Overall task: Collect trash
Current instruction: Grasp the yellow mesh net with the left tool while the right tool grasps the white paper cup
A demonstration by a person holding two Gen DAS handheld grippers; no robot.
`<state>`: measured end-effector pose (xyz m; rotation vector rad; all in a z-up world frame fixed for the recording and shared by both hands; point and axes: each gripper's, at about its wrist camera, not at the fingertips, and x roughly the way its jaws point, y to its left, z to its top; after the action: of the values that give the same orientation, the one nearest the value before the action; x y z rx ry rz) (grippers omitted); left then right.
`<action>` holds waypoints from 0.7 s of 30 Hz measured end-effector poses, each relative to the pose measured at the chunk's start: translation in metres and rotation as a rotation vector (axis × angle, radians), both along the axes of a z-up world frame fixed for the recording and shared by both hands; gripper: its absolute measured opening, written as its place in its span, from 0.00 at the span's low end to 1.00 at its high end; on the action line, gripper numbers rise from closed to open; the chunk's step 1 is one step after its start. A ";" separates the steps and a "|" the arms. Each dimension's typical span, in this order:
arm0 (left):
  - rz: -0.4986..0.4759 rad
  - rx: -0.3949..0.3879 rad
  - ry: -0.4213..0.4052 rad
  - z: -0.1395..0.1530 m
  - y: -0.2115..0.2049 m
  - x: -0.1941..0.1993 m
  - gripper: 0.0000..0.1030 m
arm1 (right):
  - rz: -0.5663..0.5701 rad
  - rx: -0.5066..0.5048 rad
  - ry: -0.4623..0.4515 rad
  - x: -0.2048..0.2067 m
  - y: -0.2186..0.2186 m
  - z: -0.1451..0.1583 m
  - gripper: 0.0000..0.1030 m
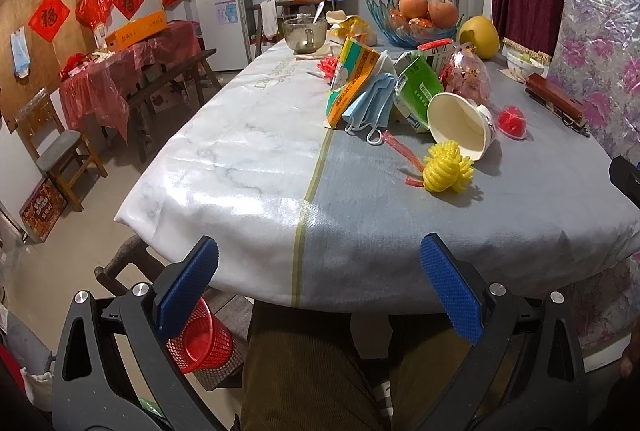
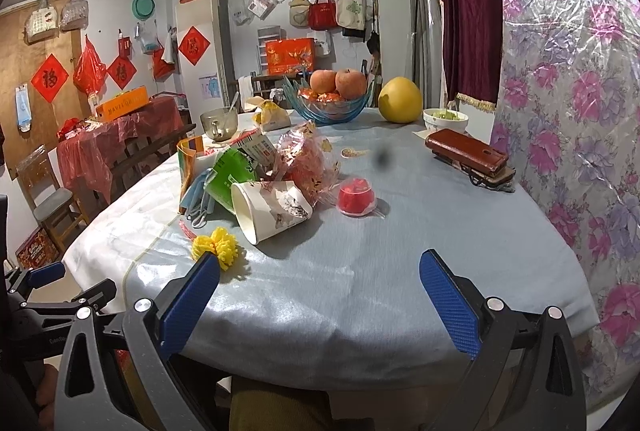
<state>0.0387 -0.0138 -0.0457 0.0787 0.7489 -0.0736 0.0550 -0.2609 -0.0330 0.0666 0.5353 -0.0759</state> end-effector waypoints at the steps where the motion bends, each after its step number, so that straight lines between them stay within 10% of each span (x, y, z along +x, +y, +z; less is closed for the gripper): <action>1: 0.000 0.001 0.004 -0.002 0.000 0.002 0.94 | -0.002 -0.003 0.003 0.003 -0.001 -0.001 0.95; 10: -0.026 -0.007 0.051 -0.021 -0.002 0.034 0.94 | 0.028 -0.021 0.012 0.043 -0.009 -0.009 0.95; 21: -0.320 -0.044 0.079 -0.036 -0.068 0.074 0.94 | 0.012 0.109 -0.017 0.081 -0.063 -0.022 0.95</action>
<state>0.1128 -0.0823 -0.0814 0.1547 0.8078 -0.3999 0.1364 -0.3241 -0.0554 0.1702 0.5230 -0.0345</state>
